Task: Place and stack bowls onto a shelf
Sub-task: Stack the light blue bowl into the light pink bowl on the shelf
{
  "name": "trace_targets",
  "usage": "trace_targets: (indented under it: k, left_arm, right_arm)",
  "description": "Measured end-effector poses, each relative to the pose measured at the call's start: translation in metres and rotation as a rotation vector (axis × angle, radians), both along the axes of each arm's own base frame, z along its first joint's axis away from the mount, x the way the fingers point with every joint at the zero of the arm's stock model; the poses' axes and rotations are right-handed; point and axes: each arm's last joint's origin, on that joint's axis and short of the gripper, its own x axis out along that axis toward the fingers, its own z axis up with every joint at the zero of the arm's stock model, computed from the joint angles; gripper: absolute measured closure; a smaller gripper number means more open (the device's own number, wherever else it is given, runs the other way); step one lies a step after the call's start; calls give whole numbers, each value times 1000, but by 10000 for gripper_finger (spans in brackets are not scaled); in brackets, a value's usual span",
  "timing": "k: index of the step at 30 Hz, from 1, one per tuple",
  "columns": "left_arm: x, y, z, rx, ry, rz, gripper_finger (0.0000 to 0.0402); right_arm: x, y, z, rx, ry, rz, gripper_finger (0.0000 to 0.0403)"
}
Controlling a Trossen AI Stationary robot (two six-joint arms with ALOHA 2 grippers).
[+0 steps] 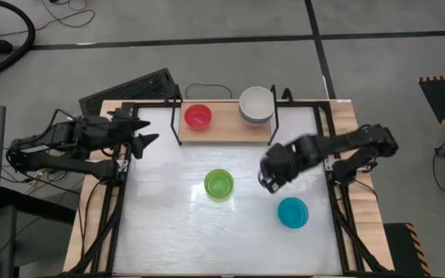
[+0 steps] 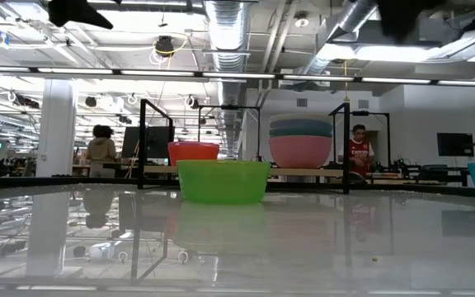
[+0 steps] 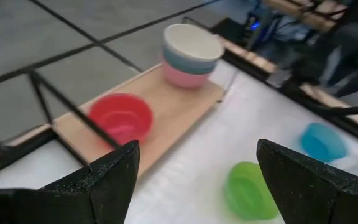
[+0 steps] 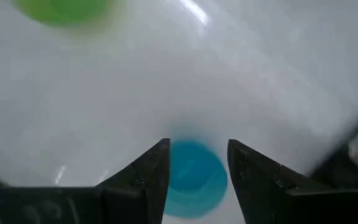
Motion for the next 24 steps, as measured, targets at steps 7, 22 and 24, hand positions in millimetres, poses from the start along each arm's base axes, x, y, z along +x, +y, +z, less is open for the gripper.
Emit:
trace_targets:
  k: [7,22,24]
  left_arm:
    - [5,-1,9,-74,-123,-138,93]
    - [11,-8,55,-119,-601,-521,93]
    - [10,-10,60,-94,-638,-594,93]
  right_arm:
    - [-45,36,-52,-2,112,-170,215]
    - [-76,36,-108,58,116,-150,215]
    - [-78,35,-113,64,124,-121,215]
